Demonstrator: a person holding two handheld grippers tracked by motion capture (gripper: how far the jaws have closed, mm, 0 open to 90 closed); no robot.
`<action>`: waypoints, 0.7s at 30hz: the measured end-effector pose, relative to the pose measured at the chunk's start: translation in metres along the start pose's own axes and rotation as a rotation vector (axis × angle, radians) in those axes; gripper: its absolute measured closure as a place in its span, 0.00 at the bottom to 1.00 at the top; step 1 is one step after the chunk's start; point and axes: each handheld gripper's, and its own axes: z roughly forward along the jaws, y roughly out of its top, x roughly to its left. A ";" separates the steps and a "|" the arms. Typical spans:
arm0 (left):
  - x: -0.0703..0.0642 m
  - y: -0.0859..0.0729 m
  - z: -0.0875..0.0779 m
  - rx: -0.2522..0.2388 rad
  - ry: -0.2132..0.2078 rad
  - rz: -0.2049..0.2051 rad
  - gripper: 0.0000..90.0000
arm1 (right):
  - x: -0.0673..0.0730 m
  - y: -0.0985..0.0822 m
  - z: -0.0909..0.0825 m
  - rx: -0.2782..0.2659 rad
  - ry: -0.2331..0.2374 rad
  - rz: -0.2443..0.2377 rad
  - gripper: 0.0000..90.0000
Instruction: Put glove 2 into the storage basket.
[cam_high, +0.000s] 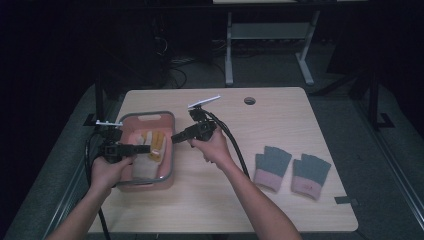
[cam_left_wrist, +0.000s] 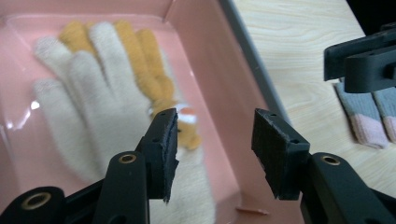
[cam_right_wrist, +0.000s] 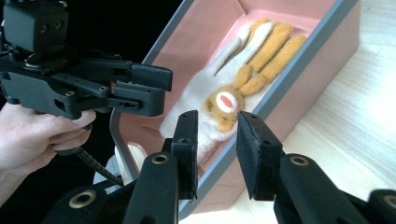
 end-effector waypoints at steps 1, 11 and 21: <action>-0.002 0.001 0.000 -0.002 -0.002 0.004 0.56 | 0.000 0.000 -0.001 0.000 -0.003 0.001 0.76; -0.016 0.004 0.004 -0.005 -0.026 0.027 0.55 | -0.007 -0.007 -0.014 -0.013 -0.012 0.016 0.75; -0.034 0.008 0.011 -0.010 -0.058 0.070 0.54 | -0.016 -0.016 -0.035 -0.036 -0.044 0.021 0.72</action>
